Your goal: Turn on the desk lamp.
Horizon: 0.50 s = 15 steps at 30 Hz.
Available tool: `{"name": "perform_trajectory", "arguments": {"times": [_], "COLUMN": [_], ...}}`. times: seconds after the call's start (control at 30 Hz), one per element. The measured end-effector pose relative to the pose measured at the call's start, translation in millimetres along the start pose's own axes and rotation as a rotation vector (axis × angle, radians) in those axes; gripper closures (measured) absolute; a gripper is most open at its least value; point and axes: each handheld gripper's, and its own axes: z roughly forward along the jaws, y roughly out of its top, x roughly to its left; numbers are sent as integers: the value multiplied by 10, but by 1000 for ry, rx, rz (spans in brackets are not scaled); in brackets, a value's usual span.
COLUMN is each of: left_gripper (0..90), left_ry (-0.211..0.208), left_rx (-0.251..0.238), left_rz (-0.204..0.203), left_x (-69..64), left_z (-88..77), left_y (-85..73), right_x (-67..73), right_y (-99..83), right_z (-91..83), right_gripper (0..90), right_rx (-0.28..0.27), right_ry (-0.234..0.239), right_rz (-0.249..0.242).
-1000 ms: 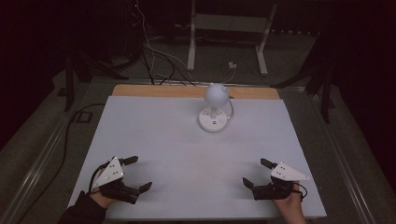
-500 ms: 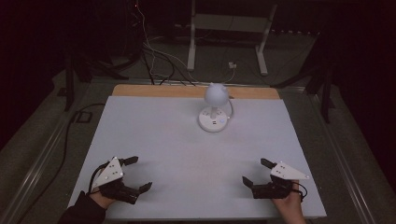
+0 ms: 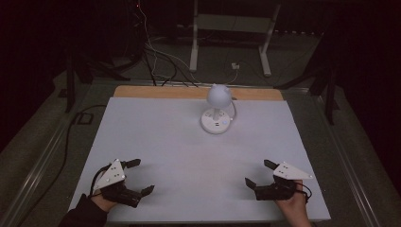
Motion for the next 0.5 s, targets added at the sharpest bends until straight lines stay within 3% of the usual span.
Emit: {"name": "perform_trajectory", "arguments": {"times": [0.17, 0.37, 0.5], "left_gripper": [4, 4, 4], "left_ry": [-7, -12, -13], "left_rx": [-5, -15, -9], "left_rz": [-4, -6, -7], "left_x": [0, 2, -4], "left_z": [6, 3, 7], "left_y": [-1, 1, 1], "right_x": [24, 17, 10], "right_y": [47, 125, 153], "right_z": [-1, -5, -3], "right_gripper": [0, 0, 0], "right_rx": [5, -8, -7], "right_ry": [4, 12, 8], "right_rz": [4, 54, 47]}}
